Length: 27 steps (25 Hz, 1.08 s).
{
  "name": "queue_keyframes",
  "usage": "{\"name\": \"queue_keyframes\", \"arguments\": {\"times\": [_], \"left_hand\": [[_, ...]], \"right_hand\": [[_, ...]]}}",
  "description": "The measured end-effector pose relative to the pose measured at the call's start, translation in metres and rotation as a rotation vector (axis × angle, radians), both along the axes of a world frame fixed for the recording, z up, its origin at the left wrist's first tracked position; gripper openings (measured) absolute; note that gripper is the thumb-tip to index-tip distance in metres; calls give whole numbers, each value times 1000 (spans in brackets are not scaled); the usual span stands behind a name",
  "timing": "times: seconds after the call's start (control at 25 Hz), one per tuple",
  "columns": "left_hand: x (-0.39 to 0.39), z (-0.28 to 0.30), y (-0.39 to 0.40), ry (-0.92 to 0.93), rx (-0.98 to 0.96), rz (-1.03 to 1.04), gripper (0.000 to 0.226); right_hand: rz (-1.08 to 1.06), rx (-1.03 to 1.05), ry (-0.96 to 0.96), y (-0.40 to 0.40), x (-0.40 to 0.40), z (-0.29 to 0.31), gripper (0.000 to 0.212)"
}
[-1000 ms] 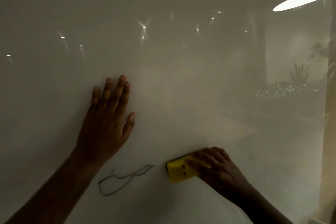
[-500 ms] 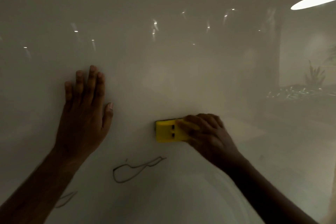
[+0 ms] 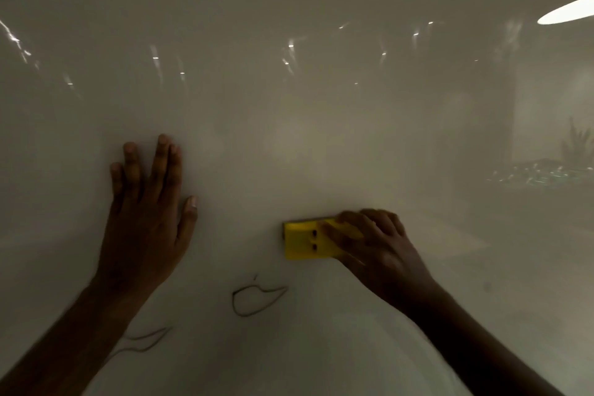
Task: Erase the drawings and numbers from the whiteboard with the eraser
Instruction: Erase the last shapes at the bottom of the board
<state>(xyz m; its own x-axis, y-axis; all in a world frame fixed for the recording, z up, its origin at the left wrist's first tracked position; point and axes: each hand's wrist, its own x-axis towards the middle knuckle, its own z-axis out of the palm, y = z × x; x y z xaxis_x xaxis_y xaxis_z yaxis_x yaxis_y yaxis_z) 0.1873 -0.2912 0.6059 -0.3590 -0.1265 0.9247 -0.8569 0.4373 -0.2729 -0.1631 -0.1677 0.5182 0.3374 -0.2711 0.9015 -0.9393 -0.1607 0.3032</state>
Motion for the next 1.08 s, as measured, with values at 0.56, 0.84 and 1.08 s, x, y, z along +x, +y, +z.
{"name": "queue_keyframes", "arguments": {"times": [0.56, 0.84, 1.08], "left_hand": [[61, -13, -13, 26, 26, -14, 70], [60, -16, -14, 17, 39, -31, 69], [103, -14, -24, 64, 57, -29, 68]], "right_hand": [[35, 122, 205, -1, 34, -40, 43], [125, 94, 53, -33, 118, -15, 45], [105, 179, 288, -13, 81, -77, 44]]}}
